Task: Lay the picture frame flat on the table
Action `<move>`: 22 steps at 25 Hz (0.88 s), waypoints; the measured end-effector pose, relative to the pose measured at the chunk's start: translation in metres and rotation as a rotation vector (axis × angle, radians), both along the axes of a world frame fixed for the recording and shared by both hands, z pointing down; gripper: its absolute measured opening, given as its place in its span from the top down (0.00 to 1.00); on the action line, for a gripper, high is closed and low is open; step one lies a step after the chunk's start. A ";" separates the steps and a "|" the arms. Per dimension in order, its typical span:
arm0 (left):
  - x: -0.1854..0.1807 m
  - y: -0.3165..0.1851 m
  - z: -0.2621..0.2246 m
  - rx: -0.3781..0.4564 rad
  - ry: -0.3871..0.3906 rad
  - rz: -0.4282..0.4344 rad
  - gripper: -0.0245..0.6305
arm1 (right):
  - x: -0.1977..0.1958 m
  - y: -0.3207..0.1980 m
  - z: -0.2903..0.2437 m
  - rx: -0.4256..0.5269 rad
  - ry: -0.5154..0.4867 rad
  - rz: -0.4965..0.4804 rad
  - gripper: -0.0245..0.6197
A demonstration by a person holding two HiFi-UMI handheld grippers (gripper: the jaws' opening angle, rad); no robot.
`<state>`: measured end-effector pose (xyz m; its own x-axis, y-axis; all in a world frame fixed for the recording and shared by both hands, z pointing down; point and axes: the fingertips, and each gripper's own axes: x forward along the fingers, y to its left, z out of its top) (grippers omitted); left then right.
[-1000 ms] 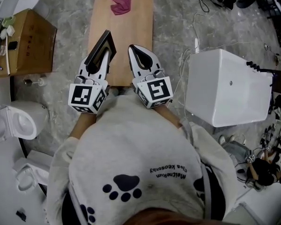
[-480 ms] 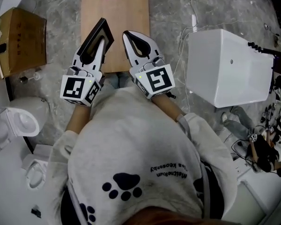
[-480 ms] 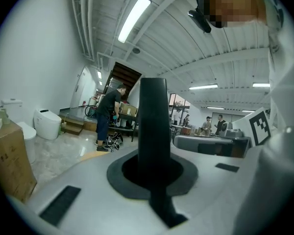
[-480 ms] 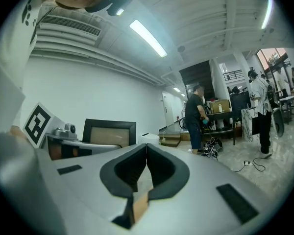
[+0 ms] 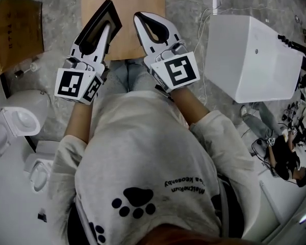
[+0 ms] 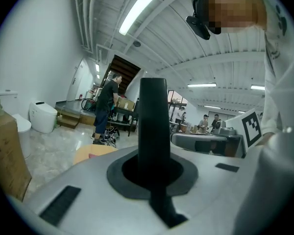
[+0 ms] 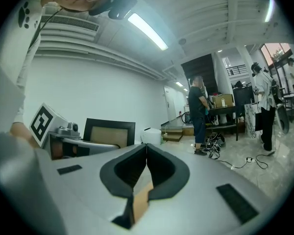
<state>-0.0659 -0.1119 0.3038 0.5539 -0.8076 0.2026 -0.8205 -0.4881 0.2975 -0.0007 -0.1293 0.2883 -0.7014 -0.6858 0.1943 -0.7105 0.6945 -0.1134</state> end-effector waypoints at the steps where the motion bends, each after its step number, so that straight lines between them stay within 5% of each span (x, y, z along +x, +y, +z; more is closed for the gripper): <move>1: 0.000 -0.001 0.004 -0.005 0.001 0.008 0.94 | 0.000 -0.001 0.004 -0.005 0.004 -0.005 0.94; 22: 0.014 -0.025 0.071 -0.056 0.030 0.173 0.94 | -0.006 -0.024 0.091 -0.108 -0.009 -0.163 0.94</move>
<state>-0.0521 -0.1365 0.3750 0.6899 -0.6878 0.2258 -0.7162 -0.6032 0.3510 -0.0069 -0.1528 0.3789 -0.8034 -0.5384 0.2544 -0.5883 0.7836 -0.1994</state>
